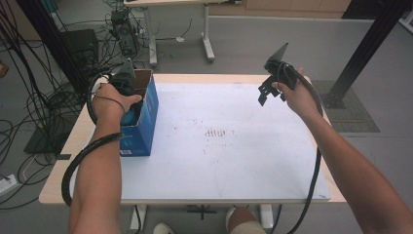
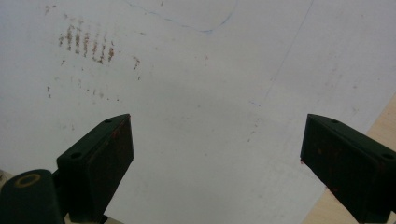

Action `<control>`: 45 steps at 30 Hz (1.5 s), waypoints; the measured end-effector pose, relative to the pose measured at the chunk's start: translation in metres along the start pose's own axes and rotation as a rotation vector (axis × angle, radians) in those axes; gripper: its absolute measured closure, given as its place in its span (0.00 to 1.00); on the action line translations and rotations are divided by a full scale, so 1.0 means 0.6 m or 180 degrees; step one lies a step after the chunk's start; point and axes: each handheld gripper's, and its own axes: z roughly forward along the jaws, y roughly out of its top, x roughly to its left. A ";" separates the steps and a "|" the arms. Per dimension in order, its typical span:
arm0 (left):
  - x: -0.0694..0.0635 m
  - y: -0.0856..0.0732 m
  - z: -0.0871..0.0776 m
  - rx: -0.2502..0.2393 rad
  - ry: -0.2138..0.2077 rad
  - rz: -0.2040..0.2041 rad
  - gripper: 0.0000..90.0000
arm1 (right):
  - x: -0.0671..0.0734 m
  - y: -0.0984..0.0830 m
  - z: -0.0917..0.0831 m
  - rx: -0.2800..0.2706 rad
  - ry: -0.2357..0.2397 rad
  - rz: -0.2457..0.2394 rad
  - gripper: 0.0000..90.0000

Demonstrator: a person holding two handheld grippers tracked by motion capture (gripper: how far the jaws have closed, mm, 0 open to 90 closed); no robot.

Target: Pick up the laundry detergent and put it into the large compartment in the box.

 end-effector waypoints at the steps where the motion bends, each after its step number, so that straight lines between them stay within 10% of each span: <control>1: 0.000 0.000 0.000 0.0000 -0.0001 -0.0001 0.42 | 0.000 0.000 0.000 -0.0001 0.0000 0.0000 0.10; 45: 0.004 -0.007 0.000 -0.0040 -0.0013 -0.0044 0.42 | -0.002 -0.005 0.000 -0.0020 0.0018 -0.0004 0.10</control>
